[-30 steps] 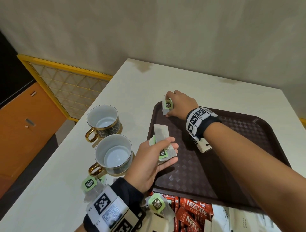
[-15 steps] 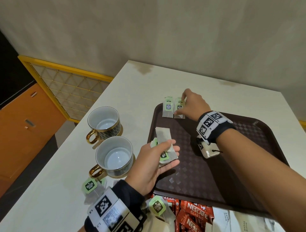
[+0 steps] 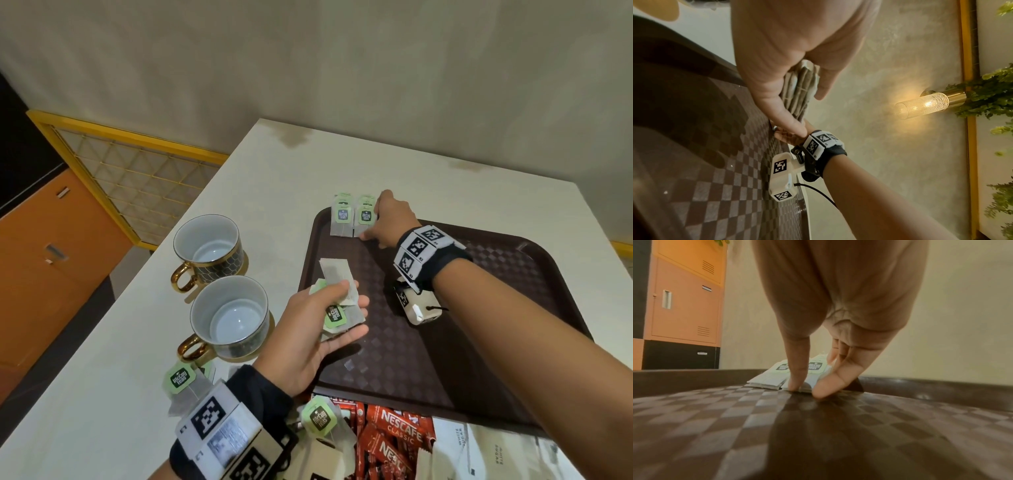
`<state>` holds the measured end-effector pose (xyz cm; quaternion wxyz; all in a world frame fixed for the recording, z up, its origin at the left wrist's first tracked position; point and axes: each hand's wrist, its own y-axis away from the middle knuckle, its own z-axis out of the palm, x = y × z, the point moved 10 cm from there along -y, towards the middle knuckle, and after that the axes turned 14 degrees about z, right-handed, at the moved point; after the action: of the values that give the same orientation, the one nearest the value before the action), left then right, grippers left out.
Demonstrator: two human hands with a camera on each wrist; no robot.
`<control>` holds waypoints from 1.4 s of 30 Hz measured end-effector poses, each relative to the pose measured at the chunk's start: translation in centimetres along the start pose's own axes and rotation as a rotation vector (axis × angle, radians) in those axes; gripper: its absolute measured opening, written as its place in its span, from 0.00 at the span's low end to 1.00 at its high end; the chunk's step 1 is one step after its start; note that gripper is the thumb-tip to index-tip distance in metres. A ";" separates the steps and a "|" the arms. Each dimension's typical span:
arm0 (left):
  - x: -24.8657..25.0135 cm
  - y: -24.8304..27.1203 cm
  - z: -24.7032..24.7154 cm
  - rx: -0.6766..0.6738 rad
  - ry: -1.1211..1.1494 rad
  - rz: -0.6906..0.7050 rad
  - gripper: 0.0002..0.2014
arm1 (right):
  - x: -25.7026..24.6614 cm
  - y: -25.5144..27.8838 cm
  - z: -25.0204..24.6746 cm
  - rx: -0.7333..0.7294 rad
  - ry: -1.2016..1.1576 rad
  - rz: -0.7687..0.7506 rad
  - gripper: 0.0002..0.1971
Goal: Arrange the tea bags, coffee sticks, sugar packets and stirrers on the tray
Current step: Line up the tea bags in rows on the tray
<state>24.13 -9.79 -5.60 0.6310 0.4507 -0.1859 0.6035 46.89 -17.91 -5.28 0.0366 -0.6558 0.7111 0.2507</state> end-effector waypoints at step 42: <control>1.7 3.7 2.7 -0.245 -0.299 0.126 0.16 | 6.8 23.1 -3.3 -0.153 -0.616 -0.331 0.13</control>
<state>21.89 -11.38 -1.64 0.6073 0.4427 -0.3775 0.5410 24.91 -25.12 2.20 0.2400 -0.6566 0.5302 0.4797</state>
